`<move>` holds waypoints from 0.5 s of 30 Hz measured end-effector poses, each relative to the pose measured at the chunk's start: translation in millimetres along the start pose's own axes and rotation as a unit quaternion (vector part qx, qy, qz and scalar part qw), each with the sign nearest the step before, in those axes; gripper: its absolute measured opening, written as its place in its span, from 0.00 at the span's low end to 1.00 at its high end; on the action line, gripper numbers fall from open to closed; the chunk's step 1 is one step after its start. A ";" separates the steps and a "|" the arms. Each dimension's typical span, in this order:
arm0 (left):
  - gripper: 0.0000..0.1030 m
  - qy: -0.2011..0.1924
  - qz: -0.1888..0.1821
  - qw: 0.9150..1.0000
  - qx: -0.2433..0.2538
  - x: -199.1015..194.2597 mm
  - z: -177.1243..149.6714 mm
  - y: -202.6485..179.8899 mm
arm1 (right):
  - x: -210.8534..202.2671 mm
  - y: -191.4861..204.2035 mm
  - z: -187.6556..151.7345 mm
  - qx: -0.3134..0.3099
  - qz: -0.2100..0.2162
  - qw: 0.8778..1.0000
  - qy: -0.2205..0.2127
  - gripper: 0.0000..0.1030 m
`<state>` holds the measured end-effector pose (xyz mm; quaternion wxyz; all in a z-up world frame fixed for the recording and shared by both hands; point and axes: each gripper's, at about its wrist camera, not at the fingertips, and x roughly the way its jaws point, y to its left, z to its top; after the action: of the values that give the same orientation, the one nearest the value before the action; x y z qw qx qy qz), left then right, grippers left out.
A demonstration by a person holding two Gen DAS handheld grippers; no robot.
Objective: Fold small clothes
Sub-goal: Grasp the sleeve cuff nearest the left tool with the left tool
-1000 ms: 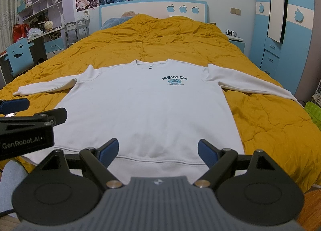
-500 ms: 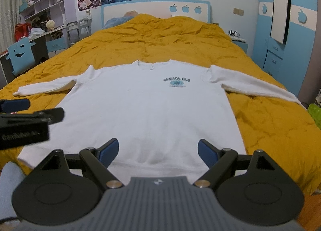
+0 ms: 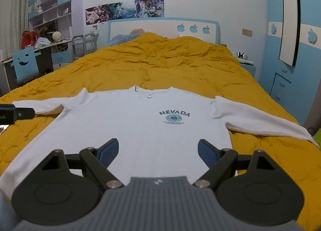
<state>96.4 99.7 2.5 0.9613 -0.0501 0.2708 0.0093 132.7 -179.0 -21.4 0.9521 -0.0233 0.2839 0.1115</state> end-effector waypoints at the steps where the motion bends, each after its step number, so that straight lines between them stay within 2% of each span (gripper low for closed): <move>1: 0.95 0.002 -0.011 1.000 -0.016 6.3 3.0 10.1 | 6.5 -2.7 4.4 0.005 0.005 1.000 0.003 0.80; 4: 0.93 0.007 0.004 0.999 -0.046 24.7 12.0 36.6 | 27.0 -6.2 17.4 0.013 0.007 1.000 0.017 0.80; 6: 0.84 0.011 0.021 0.999 -0.049 35.7 18.6 53.6 | 41.4 -9.3 25.9 0.016 0.012 0.999 0.030 0.80; 8: 0.83 0.020 0.032 0.998 -0.060 46.0 26.0 74.0 | 55.3 -13.9 33.3 0.013 0.023 0.999 0.031 0.80; 12: 0.83 0.026 0.055 0.989 -0.138 64.4 43.6 145.3 | 82.8 -20.4 51.3 0.006 0.020 0.999 0.034 0.80; 15: 0.86 0.034 0.075 0.982 -0.173 81.9 51.8 205.1 | 103.8 -24.7 59.4 0.016 0.011 0.999 0.043 0.80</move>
<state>183.9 308.2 -15.0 0.9252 -0.1950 0.3002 0.1263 254.6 -175.9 -28.8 0.9381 -0.0097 0.3262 0.1160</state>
